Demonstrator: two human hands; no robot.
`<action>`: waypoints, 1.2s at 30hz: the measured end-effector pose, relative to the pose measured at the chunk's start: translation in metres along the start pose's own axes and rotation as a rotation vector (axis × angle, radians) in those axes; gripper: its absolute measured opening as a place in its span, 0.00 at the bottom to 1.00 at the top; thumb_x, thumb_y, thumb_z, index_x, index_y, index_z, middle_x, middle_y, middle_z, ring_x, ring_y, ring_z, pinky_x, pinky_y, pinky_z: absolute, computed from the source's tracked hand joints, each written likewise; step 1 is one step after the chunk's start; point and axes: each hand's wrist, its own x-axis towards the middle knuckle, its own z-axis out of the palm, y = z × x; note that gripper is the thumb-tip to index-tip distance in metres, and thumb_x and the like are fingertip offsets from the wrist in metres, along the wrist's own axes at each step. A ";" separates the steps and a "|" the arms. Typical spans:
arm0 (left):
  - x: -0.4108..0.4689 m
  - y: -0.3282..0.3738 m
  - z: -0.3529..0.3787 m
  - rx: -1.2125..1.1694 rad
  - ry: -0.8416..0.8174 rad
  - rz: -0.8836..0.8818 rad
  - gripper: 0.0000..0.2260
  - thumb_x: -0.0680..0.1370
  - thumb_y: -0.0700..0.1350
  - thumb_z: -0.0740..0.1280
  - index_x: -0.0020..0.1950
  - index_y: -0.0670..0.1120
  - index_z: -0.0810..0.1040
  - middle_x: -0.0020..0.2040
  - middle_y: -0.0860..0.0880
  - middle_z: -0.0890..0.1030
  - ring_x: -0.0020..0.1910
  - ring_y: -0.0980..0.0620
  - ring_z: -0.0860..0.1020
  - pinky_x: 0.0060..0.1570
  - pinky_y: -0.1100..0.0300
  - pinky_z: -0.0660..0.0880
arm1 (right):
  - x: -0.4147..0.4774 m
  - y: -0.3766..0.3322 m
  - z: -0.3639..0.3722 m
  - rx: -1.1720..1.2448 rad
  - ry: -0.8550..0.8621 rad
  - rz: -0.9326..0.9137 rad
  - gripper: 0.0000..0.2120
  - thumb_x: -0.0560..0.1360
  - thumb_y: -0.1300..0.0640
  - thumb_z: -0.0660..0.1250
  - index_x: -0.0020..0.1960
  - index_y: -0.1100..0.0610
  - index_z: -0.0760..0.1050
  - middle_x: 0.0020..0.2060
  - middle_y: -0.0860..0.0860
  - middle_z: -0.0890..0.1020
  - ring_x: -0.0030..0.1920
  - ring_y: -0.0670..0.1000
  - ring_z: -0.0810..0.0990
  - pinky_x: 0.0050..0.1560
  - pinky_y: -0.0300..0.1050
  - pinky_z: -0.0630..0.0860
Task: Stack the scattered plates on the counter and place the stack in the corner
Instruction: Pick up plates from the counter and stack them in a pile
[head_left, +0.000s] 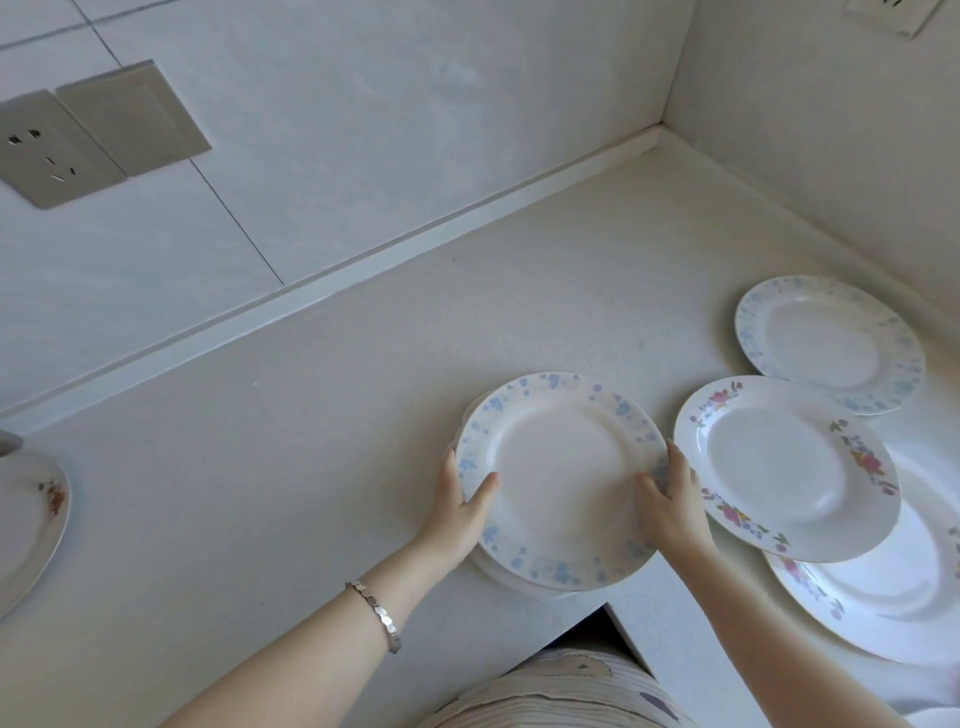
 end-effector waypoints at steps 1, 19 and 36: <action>-0.001 -0.002 0.003 -0.062 -0.028 -0.032 0.32 0.81 0.49 0.57 0.77 0.45 0.42 0.74 0.55 0.54 0.77 0.55 0.50 0.71 0.63 0.50 | 0.000 -0.001 0.002 0.061 0.007 0.018 0.28 0.76 0.56 0.59 0.74 0.53 0.57 0.70 0.55 0.66 0.69 0.57 0.65 0.67 0.55 0.65; 0.006 -0.036 -0.065 -0.640 0.215 -0.353 0.07 0.81 0.41 0.56 0.49 0.44 0.73 0.50 0.43 0.77 0.40 0.50 0.77 0.44 0.57 0.74 | -0.029 -0.065 0.041 -0.744 -0.101 -0.519 0.21 0.77 0.54 0.61 0.69 0.55 0.68 0.71 0.54 0.62 0.73 0.54 0.54 0.71 0.47 0.58; -0.039 -0.237 -0.362 -1.384 0.998 -0.471 0.08 0.81 0.44 0.58 0.45 0.42 0.69 0.46 0.44 0.73 0.43 0.49 0.75 0.33 0.69 0.78 | -0.103 -0.183 0.293 -0.926 -0.722 -0.941 0.15 0.79 0.53 0.57 0.63 0.52 0.74 0.59 0.49 0.78 0.65 0.48 0.68 0.64 0.39 0.66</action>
